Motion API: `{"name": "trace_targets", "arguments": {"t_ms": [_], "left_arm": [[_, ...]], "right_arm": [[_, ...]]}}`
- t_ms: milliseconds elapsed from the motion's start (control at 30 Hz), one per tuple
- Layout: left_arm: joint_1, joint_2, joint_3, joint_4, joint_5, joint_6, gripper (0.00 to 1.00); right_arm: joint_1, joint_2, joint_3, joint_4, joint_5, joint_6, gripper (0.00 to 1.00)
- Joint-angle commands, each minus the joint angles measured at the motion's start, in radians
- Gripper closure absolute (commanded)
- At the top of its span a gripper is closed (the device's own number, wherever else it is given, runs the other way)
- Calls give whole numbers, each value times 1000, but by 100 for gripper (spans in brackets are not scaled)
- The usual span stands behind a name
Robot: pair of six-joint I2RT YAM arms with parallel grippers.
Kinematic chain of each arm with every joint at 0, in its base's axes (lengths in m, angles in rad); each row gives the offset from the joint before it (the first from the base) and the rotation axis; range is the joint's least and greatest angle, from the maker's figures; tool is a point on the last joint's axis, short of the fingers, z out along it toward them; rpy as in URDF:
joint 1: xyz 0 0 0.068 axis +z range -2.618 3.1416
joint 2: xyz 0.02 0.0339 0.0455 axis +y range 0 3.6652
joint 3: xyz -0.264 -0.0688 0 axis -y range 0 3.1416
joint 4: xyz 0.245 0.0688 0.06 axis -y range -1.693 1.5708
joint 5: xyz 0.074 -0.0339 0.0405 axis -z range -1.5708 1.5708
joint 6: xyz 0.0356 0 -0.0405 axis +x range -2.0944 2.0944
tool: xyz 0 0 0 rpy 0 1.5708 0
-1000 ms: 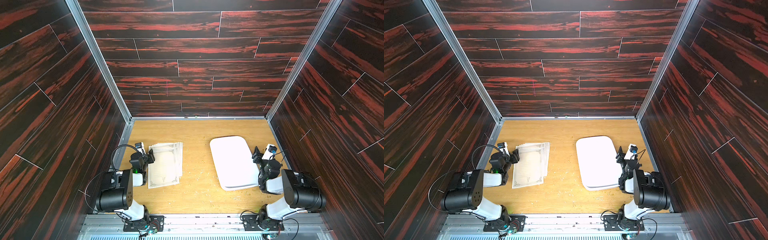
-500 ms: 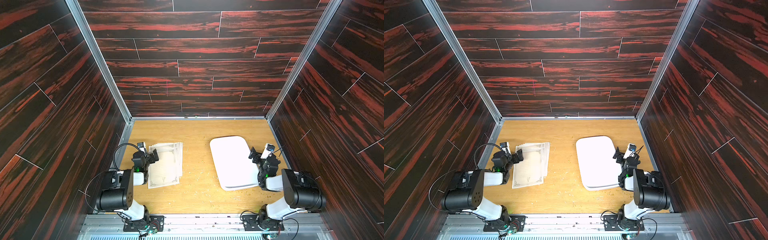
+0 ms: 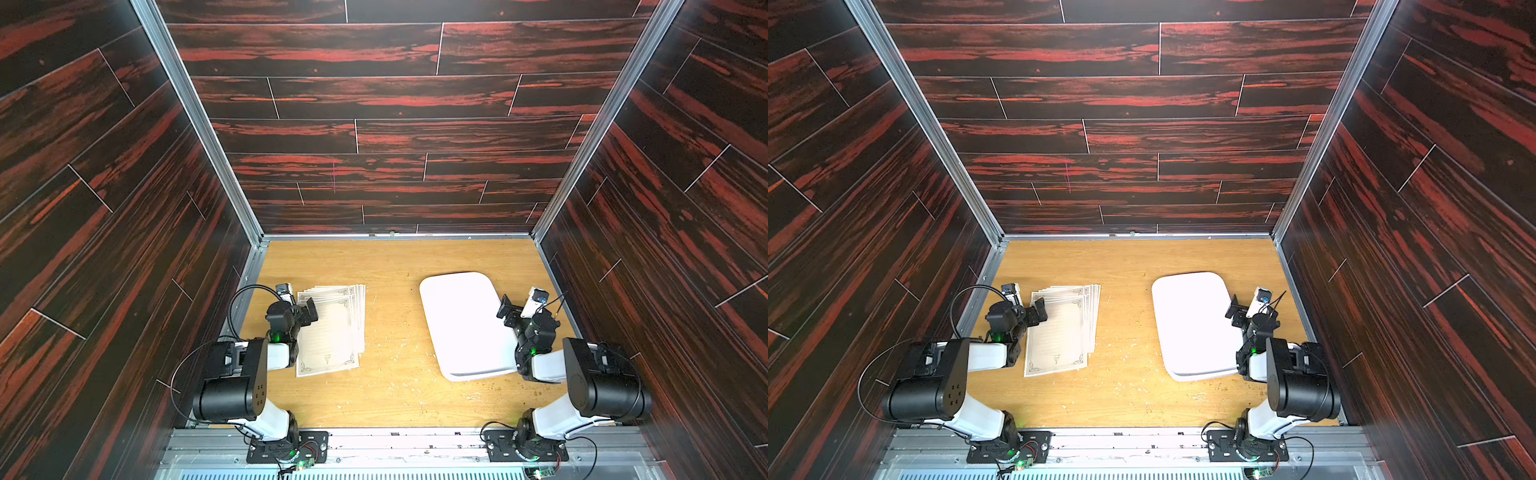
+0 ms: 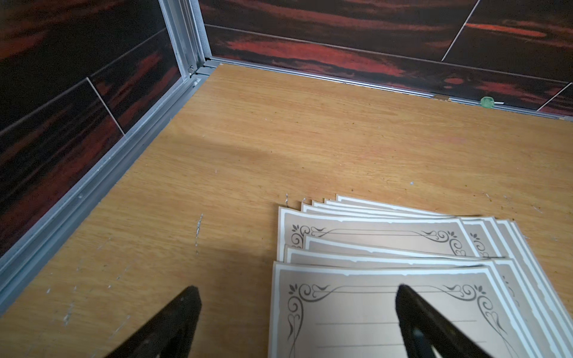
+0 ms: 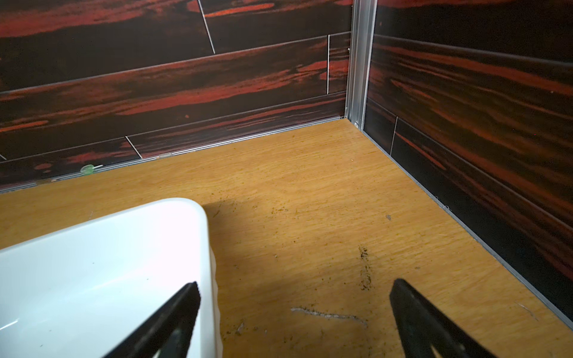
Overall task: Take out the stationery paper from the storage box
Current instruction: Reset both arms
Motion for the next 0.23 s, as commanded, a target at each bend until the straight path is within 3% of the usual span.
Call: {"name": "trace_targets", "arguments": {"t_ms": [0, 200], "left_arm": [[-7, -19, 20, -14, -39, 13, 0], [-8, -23, 15, -7, -41, 14, 0]], "right_arm": [[6, -5, 15, -2, 12, -4, 2], [6, -6, 13, 0, 13, -4, 2]]}}
